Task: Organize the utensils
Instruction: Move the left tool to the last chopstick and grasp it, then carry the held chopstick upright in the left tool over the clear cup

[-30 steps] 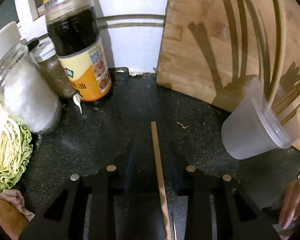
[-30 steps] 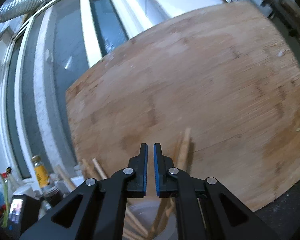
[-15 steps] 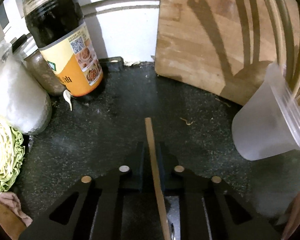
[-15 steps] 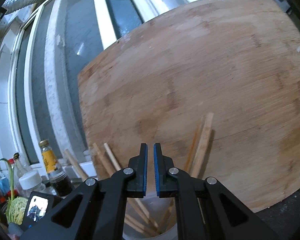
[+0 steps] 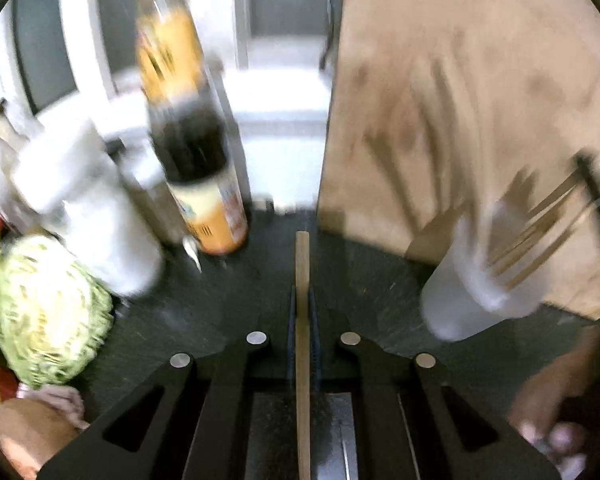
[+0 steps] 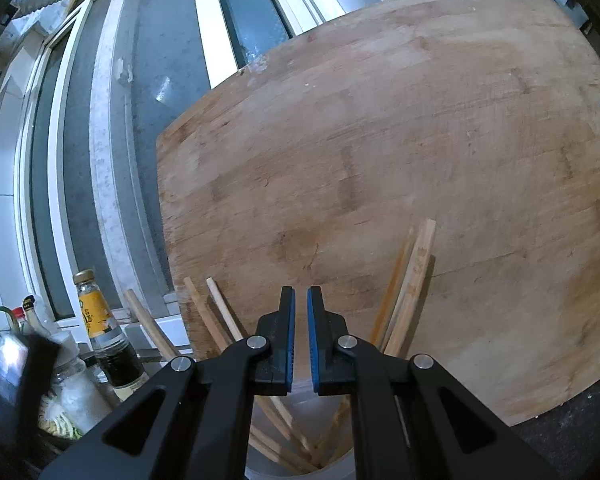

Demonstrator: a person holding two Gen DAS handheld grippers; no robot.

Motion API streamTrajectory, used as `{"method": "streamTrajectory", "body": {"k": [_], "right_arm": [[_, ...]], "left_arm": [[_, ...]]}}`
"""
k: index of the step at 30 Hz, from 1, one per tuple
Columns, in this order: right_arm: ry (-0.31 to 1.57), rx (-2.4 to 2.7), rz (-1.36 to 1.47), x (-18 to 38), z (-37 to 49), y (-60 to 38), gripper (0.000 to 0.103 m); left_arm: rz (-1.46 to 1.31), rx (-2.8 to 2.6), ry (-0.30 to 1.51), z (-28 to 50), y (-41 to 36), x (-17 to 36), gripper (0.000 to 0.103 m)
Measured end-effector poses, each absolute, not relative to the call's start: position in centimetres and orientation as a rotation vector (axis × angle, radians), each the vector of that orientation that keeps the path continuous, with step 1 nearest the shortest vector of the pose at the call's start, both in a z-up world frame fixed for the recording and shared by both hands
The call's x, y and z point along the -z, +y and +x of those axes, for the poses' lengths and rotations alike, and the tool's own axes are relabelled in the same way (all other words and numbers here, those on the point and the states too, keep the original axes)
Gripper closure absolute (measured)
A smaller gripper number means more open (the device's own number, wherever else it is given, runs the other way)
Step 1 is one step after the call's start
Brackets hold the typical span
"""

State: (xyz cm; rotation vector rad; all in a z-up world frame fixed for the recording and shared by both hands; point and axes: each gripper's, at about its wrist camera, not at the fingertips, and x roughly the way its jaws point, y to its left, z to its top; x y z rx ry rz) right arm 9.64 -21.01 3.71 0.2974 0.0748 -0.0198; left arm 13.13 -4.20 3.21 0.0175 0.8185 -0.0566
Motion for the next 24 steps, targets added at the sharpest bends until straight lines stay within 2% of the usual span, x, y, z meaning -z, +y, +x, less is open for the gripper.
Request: {"method": "streamTrajectory", "body": {"k": [8, 17, 24], "right_arm": [[0.081, 0.027, 0.32, -3.7, 9.7, -21.5, 0.095], [0.055, 0.081, 0.334, -3.7, 9.4, -22.1, 0.095], [0.068, 0.095, 0.384, -3.7, 9.5, -23.0, 0.095]], "left_arm": [[-0.04, 0.14, 0.573, 8.2, -3.7, -11.9, 0.097], [-0.06, 0.21, 0.423, 5.2, -3.8, -17.4, 0.097], [-0.073, 0.243, 0.368, 5.0, -4.4, -19.1, 0.097]]}}
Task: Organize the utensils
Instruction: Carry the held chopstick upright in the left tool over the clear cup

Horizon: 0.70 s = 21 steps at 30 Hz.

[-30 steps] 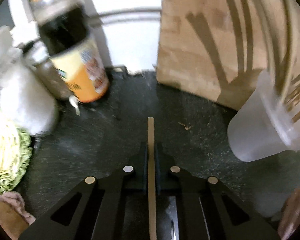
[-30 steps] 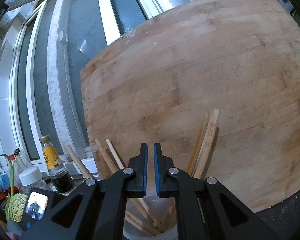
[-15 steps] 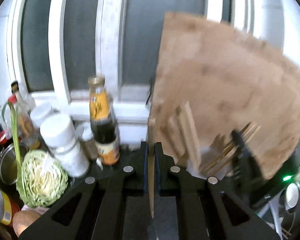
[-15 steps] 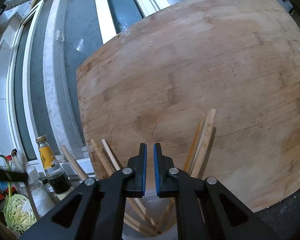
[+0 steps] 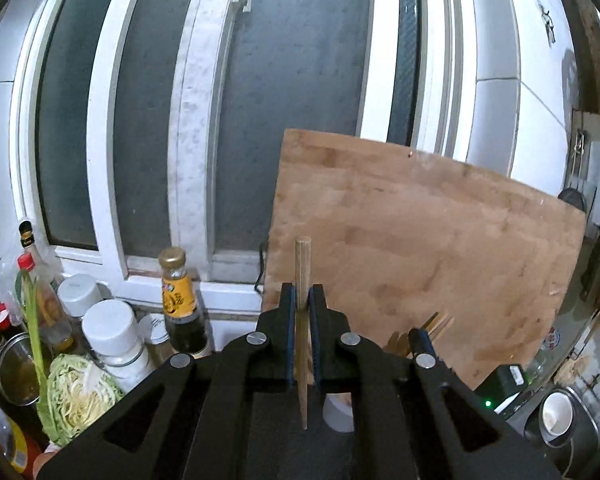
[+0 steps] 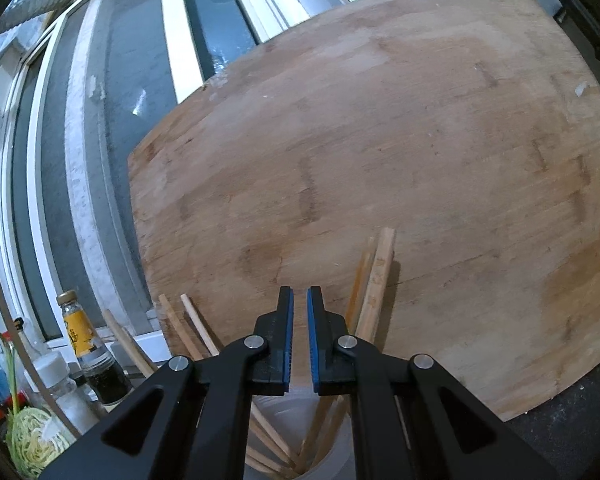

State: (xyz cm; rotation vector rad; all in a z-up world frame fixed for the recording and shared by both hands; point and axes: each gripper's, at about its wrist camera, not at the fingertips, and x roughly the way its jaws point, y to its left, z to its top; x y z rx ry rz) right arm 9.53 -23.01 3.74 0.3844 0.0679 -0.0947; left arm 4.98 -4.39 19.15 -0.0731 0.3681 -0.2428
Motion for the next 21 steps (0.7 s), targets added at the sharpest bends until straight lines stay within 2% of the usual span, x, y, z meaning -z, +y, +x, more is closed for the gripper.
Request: {"method": "streamTrajectory", "body": {"k": [7, 13, 18, 21], "right_arm": [[0.0, 0.177, 0.479, -3.6, 8.3, -24.6, 0.095], [0.024, 0.146, 0.506, -3.7, 8.7, -24.8, 0.095], [0.076, 0.024, 0.542, -3.9, 9.3, -24.9, 0.095], [0.041, 0.008, 0.523, -4.3, 8.6, -24.6, 0.095]], "left_arm": [[-0.108, 0.288, 0.289, 4.5, -5.4, -21.1, 0.097], [-0.181, 0.346, 0.235, 4.9, -5.8, -22.0, 0.097], [-0.167, 0.337, 0.19, 6.0, -6.6, -20.7, 0.097], [-0.183, 0.346, 0.221, 7.6, -6.8, -19.1, 0.097]]}}
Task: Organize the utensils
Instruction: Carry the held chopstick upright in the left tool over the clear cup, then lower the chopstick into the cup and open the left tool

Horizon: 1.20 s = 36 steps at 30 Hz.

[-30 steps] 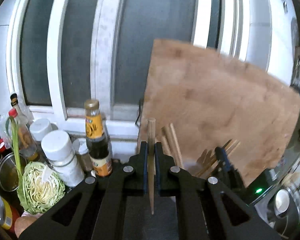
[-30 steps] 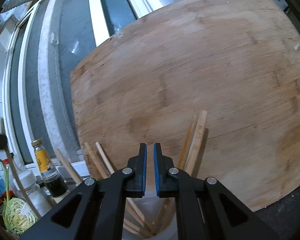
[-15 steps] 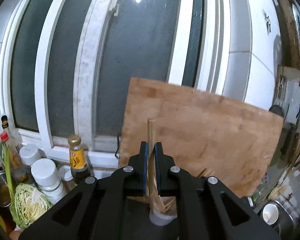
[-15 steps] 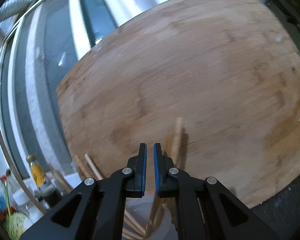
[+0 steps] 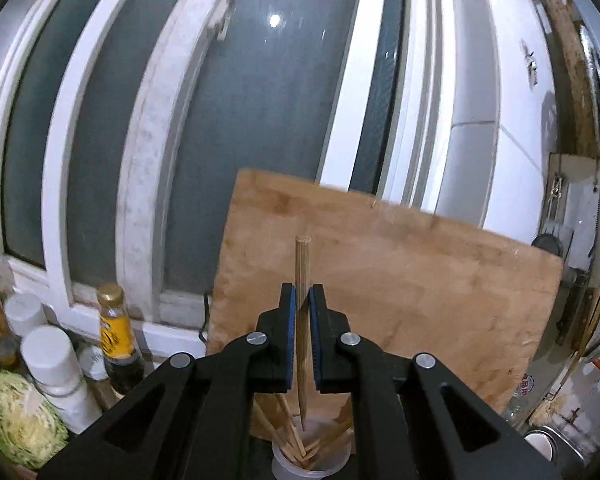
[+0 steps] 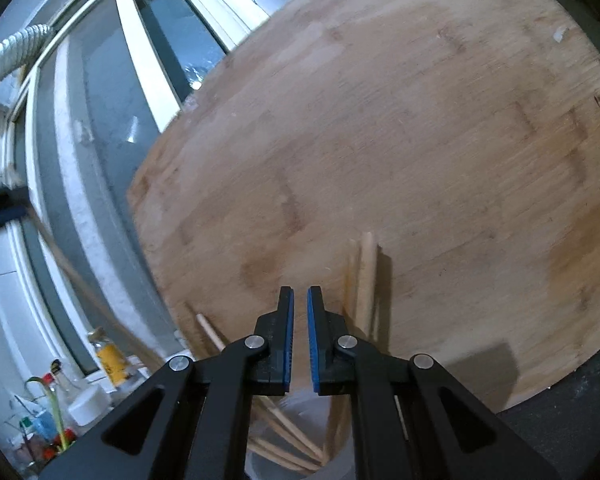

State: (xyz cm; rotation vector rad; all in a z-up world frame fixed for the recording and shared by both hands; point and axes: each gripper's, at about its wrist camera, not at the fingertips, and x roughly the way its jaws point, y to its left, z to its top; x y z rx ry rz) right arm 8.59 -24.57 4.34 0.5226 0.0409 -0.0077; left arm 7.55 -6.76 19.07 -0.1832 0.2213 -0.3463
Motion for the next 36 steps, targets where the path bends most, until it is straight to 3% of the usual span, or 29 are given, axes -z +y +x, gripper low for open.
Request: {"method": "streamTrajectory", "body": {"k": [19, 36], "right_arm": [[0.16, -0.268, 0.338, -3.6, 9.5, -19.8, 0.095], [0.17, -0.094, 0.501, -3.2, 10.5, -23.5, 0.095]], "left_arm": [[-0.186, 0.408, 0.301, 12.0, -8.2, -16.1, 0.097], [-0.255, 0.436, 0.534, 15.9, -7.7, -10.8, 0.097]]}}
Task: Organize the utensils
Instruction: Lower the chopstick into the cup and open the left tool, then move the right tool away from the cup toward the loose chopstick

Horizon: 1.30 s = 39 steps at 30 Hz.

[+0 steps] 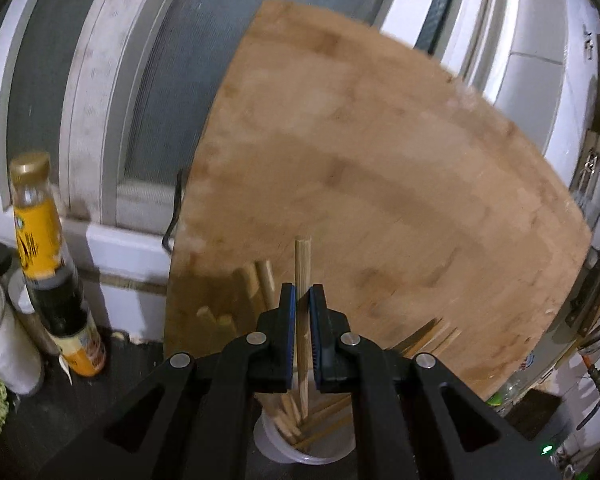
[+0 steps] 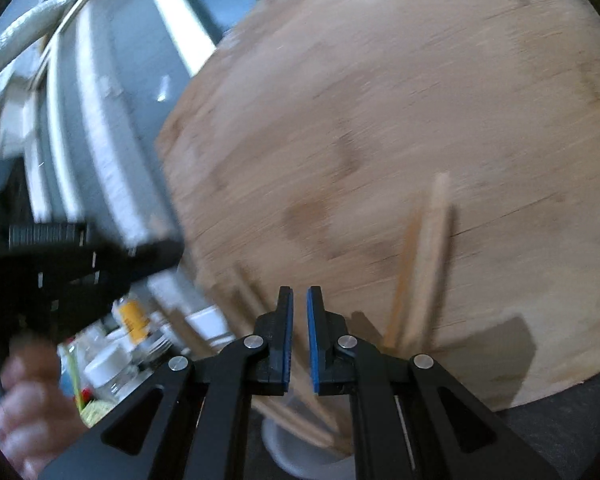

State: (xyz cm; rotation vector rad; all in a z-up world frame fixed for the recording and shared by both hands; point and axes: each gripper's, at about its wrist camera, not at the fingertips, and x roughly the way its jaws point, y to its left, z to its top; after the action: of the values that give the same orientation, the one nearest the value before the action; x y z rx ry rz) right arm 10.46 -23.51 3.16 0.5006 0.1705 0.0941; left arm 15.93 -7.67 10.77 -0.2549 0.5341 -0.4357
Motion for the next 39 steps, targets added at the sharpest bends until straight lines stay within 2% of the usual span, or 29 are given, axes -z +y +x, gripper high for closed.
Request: {"method": "streamTrajectory", "body": {"k": [4, 6, 8, 16, 19, 23, 25, 27, 34, 39], "right_arm": [[0.123, -0.028, 0.453, -3.2, 9.6, -23.4, 0.095], [0.084, 0.011, 0.405, -3.1, 9.0, -22.7, 0.095], [0.033, 0.047, 0.357, -3.1, 8.3, -21.9, 0.095], [-0.049, 0.025, 0.252, -3.4, 6.1, -20.6, 0.095], [-0.166, 0.088, 0.2, -3.9, 4.5, -19.2, 0.095], [-0.452, 0.25, 0.049, -3.0, 1.2, -16.0, 0.095], [-0.572, 0.313, 0.005, -2.3, -0.1, -14.8, 0.09], [-0.646, 0.364, -0.04, -1.9, -0.5, -13.8, 0.089], [-0.596, 0.481, 0.103, -4.1, 1.6, -15.2, 0.087], [-0.491, 0.496, 0.202, -5.4, 4.8, -16.3, 0.086]], "left_arm": [[-0.25, 0.427, 0.535, 15.7, -7.6, -9.9, 0.097], [-0.227, 0.422, 0.505, 15.0, -7.6, -10.1, 0.09], [-0.198, 0.404, 0.462, 13.9, -7.4, -10.6, 0.074], [-0.166, 0.377, 0.346, 9.8, -5.1, -12.4, 0.058], [-0.136, 0.305, 0.331, 8.2, -4.3, -12.6, 0.057], [-0.108, 0.263, 0.275, 5.8, -2.7, -12.6, 0.053], [-0.127, 0.262, 0.269, 5.3, -1.5, -12.5, 0.052], [-0.15, 0.276, 0.272, 4.8, -0.3, -12.5, 0.051], [-0.171, 0.262, 0.288, 4.2, 2.5, -11.8, 0.049], [-0.182, 0.243, 0.36, 4.4, 3.4, -9.7, 0.049]]}}
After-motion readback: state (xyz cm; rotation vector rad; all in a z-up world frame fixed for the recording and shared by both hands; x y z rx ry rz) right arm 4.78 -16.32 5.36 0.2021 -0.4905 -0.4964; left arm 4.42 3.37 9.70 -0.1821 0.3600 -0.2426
